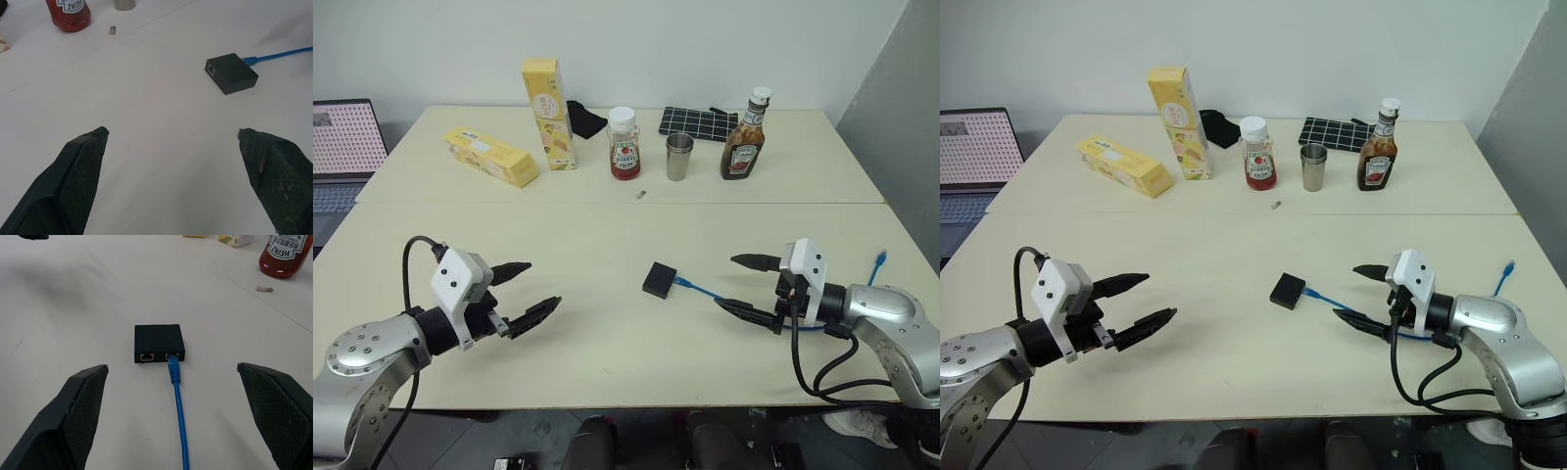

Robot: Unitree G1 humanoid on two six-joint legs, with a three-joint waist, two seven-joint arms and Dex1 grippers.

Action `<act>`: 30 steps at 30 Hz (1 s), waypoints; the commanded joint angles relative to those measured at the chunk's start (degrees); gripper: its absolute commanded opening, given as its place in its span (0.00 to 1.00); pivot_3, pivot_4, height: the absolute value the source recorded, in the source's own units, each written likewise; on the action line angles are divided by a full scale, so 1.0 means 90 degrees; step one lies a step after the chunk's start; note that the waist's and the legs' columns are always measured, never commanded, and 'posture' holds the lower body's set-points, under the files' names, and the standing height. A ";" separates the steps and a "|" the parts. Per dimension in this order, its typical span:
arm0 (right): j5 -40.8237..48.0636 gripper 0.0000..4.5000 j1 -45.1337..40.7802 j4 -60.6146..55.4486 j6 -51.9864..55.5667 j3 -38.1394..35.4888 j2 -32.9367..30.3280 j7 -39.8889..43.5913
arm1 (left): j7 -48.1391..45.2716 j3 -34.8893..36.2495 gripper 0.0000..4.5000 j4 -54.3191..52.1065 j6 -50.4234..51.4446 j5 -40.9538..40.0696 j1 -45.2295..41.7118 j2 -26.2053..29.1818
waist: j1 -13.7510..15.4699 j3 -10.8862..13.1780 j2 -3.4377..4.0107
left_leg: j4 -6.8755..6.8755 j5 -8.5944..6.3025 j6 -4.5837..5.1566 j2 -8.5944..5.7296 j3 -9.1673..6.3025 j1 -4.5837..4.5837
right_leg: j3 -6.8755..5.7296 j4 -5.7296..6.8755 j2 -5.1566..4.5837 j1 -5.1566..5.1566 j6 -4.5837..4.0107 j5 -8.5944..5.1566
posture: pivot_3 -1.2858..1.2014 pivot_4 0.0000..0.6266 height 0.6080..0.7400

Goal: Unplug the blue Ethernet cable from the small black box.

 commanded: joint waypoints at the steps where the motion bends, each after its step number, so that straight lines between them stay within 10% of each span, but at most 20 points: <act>1: -0.0113 1.00 -0.0055 -0.0055 -0.0033 0.0036 -0.0025 -0.0057 | -0.0096 -0.0004 1.00 -0.0174 -0.0147 -0.0159 -0.0178 -0.0082 | 0.0001 0.0000 0.0000 | 0.0000 0.0000 0.0000 0.0000 0.0001 0.0000 | 0.0000 0.0000 0.0000 0.0000 0.0000 0.0000 | 0.52 0.24 1.00; 23: -0.1743 1.00 -0.1673 0.2175 0.0102 0.1980 0.1636 -0.0938 | -0.1697 -0.1227 1.00 -0.0073 -0.0400 -0.0354 -0.0648 0.0172 | -0.0013 0.0001 0.0003 | 0.0002 0.0000 0.0000 -0.0002 0.0006 -0.0004 | -0.0001 0.0003 0.0005 -0.0011 0.0000 0.0001 | 0.52 0.24 1.00; 30: -0.1992 0.66 -0.1831 0.2419 0.0002 0.2059 0.1608 -0.0773 | -0.1808 -0.1301 1.00 0.0050 -0.0668 -0.0155 -0.0514 0.0143 | -0.0014 0.0001 0.0003 | 0.0001 0.0000 0.0000 -0.0002 0.0005 -0.0002 | -0.0001 0.0004 0.0005 -0.0011 -0.0001 0.0001 | 0.52 0.24 1.00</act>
